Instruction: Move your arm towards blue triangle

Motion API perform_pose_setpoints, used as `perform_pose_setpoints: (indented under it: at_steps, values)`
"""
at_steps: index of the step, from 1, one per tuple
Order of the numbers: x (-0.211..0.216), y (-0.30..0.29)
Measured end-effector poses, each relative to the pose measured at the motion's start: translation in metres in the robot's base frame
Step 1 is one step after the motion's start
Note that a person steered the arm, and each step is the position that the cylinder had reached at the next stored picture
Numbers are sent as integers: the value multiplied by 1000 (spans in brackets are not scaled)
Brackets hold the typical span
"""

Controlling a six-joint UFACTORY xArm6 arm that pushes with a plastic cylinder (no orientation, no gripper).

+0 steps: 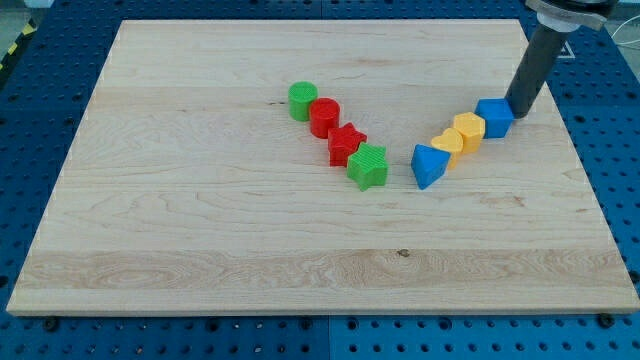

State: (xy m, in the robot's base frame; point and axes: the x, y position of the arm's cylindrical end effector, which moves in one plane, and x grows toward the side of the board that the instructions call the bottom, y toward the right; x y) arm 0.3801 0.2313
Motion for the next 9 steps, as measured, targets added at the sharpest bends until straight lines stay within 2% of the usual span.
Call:
perform_pose_setpoints:
  at_steps: [3,5,7,9]
  values:
    - [-9,-41]
    - [-56,-41]
    - [-60,-8]
    - [-59,-6]
